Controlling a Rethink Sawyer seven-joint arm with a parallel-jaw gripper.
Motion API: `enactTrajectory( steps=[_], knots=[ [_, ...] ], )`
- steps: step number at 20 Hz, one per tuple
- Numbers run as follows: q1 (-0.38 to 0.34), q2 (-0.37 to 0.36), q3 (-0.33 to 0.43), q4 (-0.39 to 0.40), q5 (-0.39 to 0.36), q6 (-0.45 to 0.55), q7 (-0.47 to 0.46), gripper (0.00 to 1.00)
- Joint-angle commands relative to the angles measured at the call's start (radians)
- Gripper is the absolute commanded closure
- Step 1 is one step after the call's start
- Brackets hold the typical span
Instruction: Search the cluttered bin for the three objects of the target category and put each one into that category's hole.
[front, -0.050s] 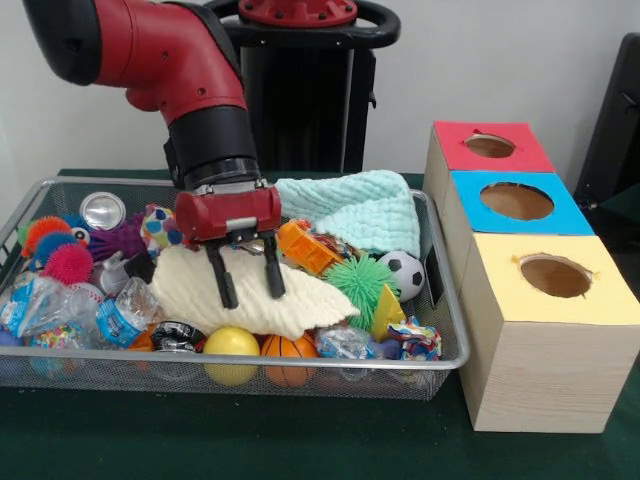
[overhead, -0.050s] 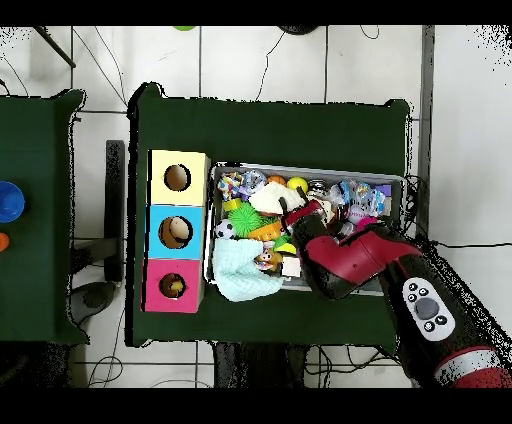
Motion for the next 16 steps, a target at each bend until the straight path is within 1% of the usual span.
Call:
enactTrajectory(
  steps=[1,3,4,5,6,9,10,11,13,14,16],
  knots=[
    [-0.039,0.067,0.094,0.013,-0.001,0.164,0.063,0.00],
    [-0.034,0.068,0.083,0.011,0.015,0.171,0.051,0.00],
    [-0.017,0.067,0.063,0.010,0.015,0.168,0.048,0.00],
    [-0.013,0.066,0.061,0.011,0.014,0.171,0.043,0.00],
    [0.013,0.062,0.028,0.010,0.022,0.169,0.047,1.00],
    [0.045,0.054,-0.007,0.016,0.035,0.181,0.054,1.00],
    [0.078,0.050,-0.045,0.015,0.041,0.171,0.068,1.00],
    [0.089,0.048,-0.057,0.017,0.045,0.169,0.072,1.00],
    [0.131,0.043,-0.108,0.012,0.062,0.152,0.093,1.00],
    [0.161,0.043,-0.148,0.009,0.083,0.138,0.116,1.00],
    [0.140,0.022,-0.124,0.038,0.103,0.156,0.107,1.00]
  ],
)
